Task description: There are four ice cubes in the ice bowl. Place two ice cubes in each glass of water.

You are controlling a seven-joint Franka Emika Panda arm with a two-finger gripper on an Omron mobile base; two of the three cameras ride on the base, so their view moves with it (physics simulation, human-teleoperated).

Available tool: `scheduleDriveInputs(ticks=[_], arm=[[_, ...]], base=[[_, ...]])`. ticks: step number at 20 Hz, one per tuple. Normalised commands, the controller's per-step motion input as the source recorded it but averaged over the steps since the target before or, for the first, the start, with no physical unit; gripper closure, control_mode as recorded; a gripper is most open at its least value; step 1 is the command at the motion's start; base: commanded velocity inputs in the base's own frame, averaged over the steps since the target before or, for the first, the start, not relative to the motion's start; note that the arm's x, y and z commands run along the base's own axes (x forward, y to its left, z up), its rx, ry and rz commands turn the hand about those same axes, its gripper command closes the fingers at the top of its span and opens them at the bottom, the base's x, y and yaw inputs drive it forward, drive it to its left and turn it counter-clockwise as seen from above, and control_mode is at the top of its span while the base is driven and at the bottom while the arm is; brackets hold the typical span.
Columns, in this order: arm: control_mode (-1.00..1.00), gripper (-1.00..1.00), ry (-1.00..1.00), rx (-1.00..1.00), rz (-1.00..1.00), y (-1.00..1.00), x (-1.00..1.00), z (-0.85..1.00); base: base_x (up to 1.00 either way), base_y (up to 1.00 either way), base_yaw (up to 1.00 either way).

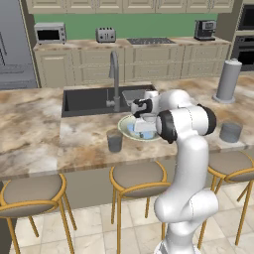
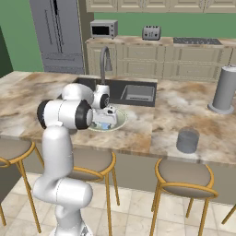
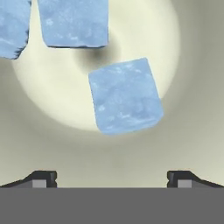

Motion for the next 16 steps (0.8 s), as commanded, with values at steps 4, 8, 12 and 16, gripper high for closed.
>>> scheduleDriveInputs(ticks=[4,8,12,16], arm=[[-1.0,-1.0,-0.04,0.0,0.0,0.0,0.18,-0.16],[-1.0,-1.0,-0.08,0.0,0.0,0.0,0.27,-0.2],[-1.0,-1.0,-0.14,0.0,0.0,0.0,0.4,-0.26],[-1.0,1.0,-0.15,0.0,0.0,0.0,0.52,-0.26]], base=[[0.0,0.0,0.0],[0.0,0.0,0.0],[0.0,0.0,0.0],[0.0,0.0,0.0]])
